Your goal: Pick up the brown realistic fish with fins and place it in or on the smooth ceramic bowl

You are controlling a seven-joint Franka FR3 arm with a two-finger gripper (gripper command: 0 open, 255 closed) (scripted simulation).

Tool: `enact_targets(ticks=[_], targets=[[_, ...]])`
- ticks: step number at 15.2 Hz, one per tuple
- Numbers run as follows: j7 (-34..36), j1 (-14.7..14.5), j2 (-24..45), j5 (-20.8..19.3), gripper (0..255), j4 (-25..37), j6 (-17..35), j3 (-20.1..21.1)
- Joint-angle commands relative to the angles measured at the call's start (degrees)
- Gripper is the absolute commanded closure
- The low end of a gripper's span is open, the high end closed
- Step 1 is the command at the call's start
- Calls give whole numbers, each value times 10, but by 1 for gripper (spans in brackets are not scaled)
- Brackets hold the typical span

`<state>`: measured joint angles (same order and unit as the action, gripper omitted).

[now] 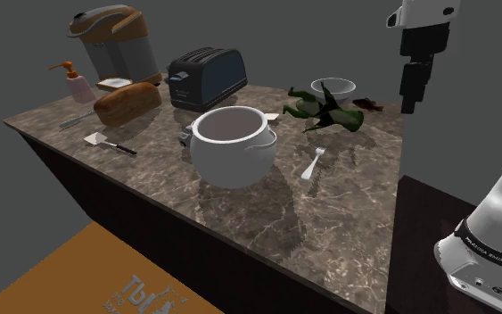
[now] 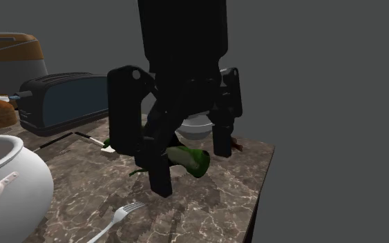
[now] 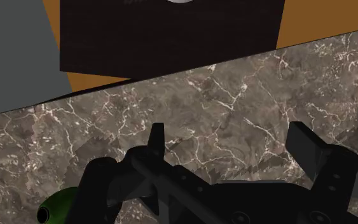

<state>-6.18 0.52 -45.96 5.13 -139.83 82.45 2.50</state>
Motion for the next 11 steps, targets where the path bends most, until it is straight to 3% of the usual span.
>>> enact_targets(ticks=[1,11], targets=[[0,0,0,0,0,0,0,0],[-65,53,121,-71,0,1,146,-75]])
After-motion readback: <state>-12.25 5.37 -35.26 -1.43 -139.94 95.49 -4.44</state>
